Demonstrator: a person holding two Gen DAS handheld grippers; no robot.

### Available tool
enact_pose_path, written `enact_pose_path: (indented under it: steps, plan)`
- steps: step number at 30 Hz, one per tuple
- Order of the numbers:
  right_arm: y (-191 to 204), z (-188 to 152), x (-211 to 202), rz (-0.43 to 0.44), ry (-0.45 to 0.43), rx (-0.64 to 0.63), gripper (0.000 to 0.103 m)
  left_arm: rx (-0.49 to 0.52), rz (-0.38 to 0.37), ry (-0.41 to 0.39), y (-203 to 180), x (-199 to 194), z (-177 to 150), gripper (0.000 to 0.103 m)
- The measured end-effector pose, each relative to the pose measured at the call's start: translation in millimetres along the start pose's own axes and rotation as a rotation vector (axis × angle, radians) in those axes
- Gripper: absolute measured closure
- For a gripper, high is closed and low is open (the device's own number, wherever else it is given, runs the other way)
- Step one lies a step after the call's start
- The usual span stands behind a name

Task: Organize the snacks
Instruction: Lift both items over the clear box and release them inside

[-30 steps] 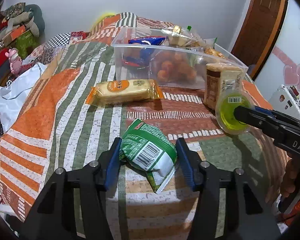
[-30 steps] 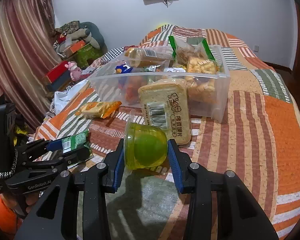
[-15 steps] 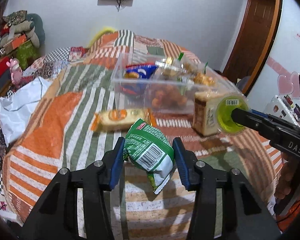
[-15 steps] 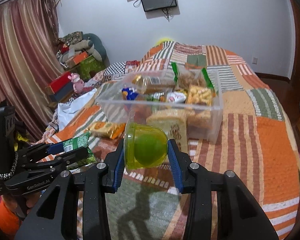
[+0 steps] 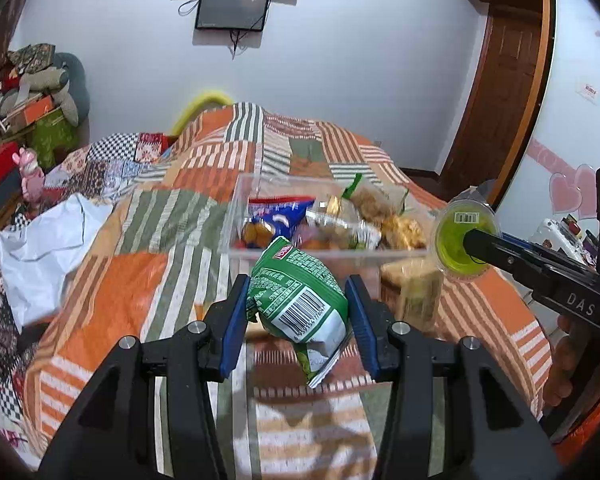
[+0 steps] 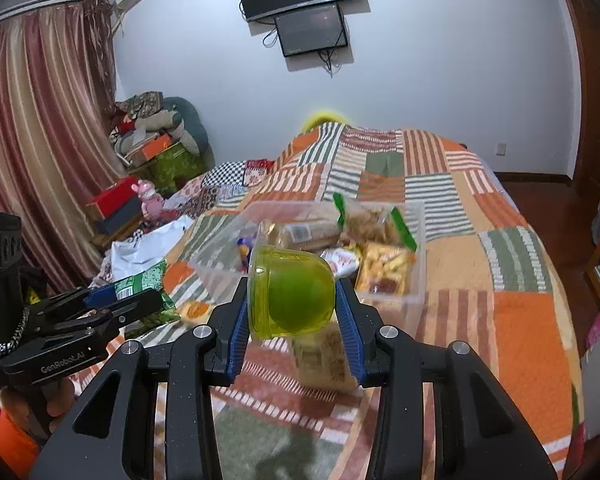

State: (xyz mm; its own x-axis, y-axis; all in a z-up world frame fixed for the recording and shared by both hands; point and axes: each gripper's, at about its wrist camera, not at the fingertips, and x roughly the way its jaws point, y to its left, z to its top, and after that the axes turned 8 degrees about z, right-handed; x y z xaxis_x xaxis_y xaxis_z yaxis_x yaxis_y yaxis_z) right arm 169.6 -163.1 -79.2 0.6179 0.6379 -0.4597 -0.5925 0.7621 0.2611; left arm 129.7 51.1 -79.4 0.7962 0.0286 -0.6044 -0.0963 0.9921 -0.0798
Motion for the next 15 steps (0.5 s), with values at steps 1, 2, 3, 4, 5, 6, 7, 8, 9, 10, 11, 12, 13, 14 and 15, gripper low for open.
enact_pose_path:
  steps: [1,2,3,4,5,6,7,8,9,10,11,12,13,14,15]
  plan:
    - [-1,2,0,-0.003,-0.005,0.000,0.066,0.003,0.002,-0.005,-1,1,3,0.056]
    - [-2,4,1,-0.008,-0.010,-0.002,0.066,0.003,0.004,-0.009,-1,2,6,0.056]
    - [-4,6,1,-0.012,-0.014,-0.002,0.066,0.002,0.003,-0.014,0,5,10,0.056]
    - [-4,8,2,-0.015,-0.017,-0.003,0.066,0.002,0.003,-0.016,-1,7,12,0.056]
    - [-5,10,3,-0.019,-0.020,-0.002,0.066,0.003,0.005,-0.018,-1,9,15,0.056]
    - [-6,11,4,-0.022,-0.024,-0.001,0.066,0.004,0.010,-0.021,-1,13,18,0.056]
    - [-7,12,4,-0.024,-0.026,-0.001,0.066,0.002,0.009,-0.021,0,16,21,0.056]
    - [-8,14,5,-0.029,-0.030,-0.001,0.066,0.000,0.008,-0.019,0,18,22,0.056]
    - [-9,15,6,-0.032,-0.032,-0.001,0.066,-0.004,0.012,-0.019,0,22,25,0.056]
    - [-10,15,7,-0.036,-0.033,0.000,0.066,-0.005,0.015,-0.020,0,25,26,0.056]
    - [-11,16,9,-0.038,-0.034,0.001,0.066,-0.006,0.016,-0.020,0,28,28,0.056]
    - [-12,17,10,-0.040,-0.034,0.003,0.066,-0.009,0.015,-0.020,0,32,30,0.056]
    - [-12,18,11,-0.042,-0.034,0.003,0.066,-0.010,0.015,-0.019,0,35,31,0.056]
    - [-13,18,14,-0.047,-0.031,0.001,0.066,-0.011,0.020,-0.019,0,39,33,0.056]
    - [-13,18,16,-0.052,-0.029,0.000,0.066,-0.011,0.022,-0.019,0,41,34,0.056]
